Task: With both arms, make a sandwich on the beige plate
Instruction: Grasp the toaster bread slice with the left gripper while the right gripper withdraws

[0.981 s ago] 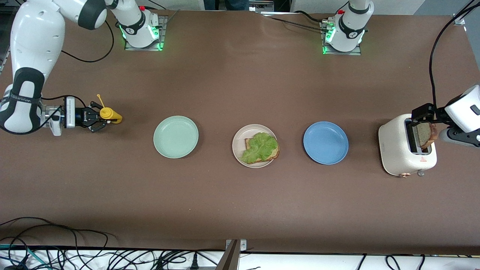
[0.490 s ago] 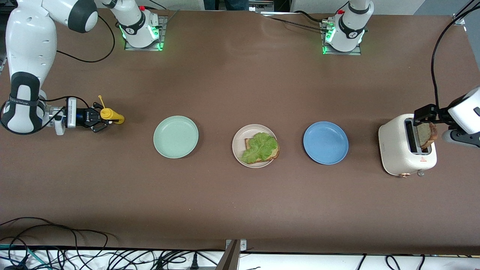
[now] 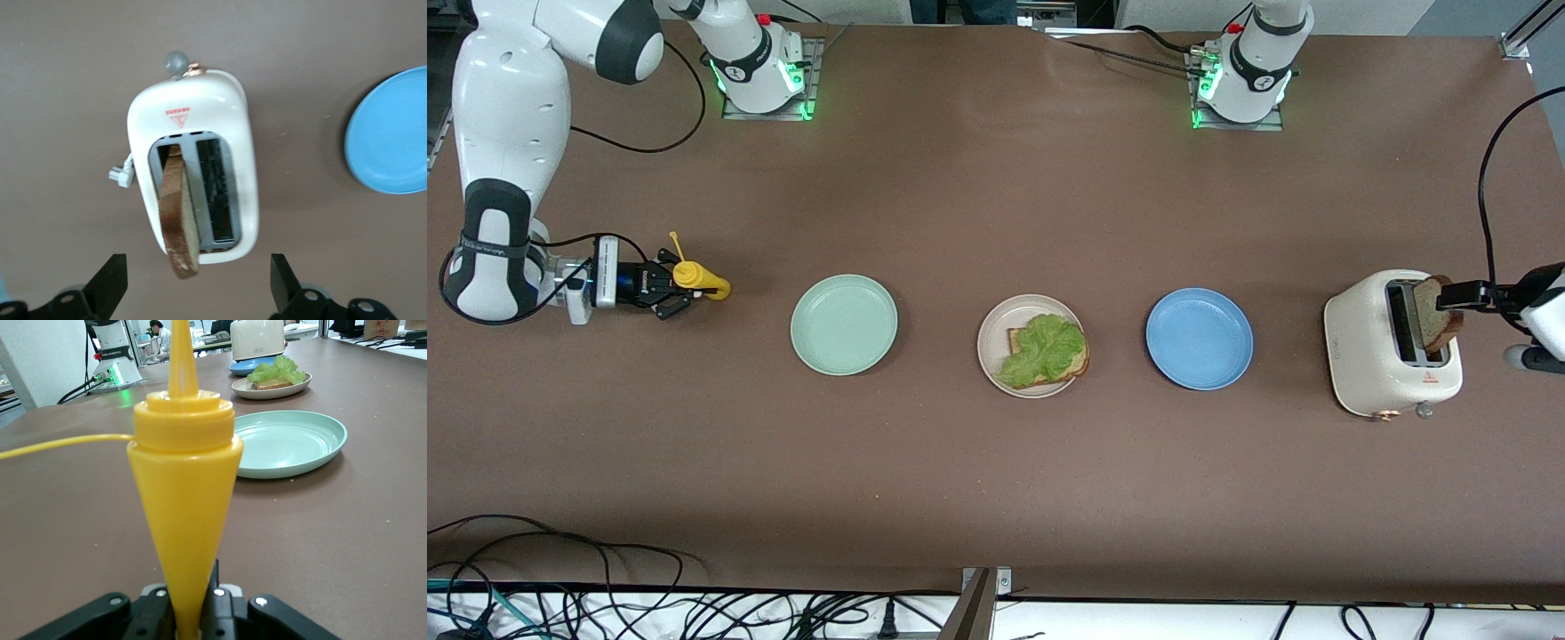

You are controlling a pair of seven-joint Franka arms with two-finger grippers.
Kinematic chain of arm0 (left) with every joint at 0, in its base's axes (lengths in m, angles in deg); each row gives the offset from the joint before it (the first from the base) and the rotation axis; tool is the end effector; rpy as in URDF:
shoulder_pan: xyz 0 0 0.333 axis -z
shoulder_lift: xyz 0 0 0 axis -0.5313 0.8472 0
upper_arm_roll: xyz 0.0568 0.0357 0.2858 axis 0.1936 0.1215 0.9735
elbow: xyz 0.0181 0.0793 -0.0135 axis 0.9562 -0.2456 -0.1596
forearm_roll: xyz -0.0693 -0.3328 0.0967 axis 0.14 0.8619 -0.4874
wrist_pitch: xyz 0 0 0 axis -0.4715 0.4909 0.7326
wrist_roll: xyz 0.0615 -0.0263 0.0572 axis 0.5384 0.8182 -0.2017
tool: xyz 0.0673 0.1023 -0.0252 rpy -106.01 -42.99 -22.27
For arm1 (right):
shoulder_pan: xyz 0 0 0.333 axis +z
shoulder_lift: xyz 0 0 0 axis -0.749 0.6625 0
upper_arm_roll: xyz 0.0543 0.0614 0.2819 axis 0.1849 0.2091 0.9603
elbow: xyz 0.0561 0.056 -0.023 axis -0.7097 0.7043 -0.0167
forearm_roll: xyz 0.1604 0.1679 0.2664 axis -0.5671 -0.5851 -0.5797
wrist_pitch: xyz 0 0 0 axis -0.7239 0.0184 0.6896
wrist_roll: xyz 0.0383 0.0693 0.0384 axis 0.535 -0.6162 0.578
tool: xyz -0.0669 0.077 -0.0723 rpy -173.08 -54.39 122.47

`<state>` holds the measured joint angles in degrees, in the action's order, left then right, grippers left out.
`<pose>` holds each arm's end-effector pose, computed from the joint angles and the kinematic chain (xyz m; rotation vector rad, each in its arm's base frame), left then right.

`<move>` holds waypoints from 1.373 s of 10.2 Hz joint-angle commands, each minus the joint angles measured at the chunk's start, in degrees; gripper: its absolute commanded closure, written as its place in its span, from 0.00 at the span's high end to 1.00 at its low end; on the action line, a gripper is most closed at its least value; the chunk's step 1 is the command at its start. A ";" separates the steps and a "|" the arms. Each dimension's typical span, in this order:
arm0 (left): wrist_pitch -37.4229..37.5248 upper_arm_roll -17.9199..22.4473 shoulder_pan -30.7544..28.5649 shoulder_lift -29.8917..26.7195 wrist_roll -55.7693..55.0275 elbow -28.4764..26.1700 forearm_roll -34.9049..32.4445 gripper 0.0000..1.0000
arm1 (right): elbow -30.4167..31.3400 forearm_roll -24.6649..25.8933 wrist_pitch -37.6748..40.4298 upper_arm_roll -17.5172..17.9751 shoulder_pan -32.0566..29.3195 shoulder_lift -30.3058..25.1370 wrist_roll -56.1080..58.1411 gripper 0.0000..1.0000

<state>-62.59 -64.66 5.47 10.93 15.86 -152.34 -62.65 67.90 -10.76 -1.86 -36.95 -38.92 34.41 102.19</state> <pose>0.5871 0.1287 0.4176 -3.0161 0.2302 0.3978 0.4772 -0.1272 0.1223 -1.4977 -1.4695 -0.7879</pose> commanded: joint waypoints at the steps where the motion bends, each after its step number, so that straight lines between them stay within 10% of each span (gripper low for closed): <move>1: -7.59 -0.79 -4.56 -1.56 0.48 -7.58 -2.05 0.95 | -0.73 -1.09 0.66 0.13 -0.63 0.63 0.81 0.46; 3: -9.47 -0.71 -6.77 -1.56 -0.31 -10.86 0.40 0.94 | -0.73 -1.09 0.58 0.13 -0.63 0.63 -1.30 0.93; 5: -9.29 -0.71 -7.21 -1.47 -4.07 -13.14 0.94 0.77 | -1.69 -0.92 1.01 0.04 -0.89 0.63 -1.57 1.00; 7: -9.03 -0.79 -6.95 -1.47 -4.71 -12.80 1.12 0.07 | -3.45 -0.04 1.54 -0.05 -2.73 0.54 -2.97 1.00; 14: -2.30 -1.14 -7.04 -2.88 -4.10 -7.90 4.20 0.00 | -24.15 11.65 8.64 -1.01 -9.94 -0.08 -20.57 1.00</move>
<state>-69.36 -65.32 -1.32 9.79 11.58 -162.66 -59.70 51.40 -1.69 2.73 -37.85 -48.39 34.11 90.36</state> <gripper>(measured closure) 0.872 0.000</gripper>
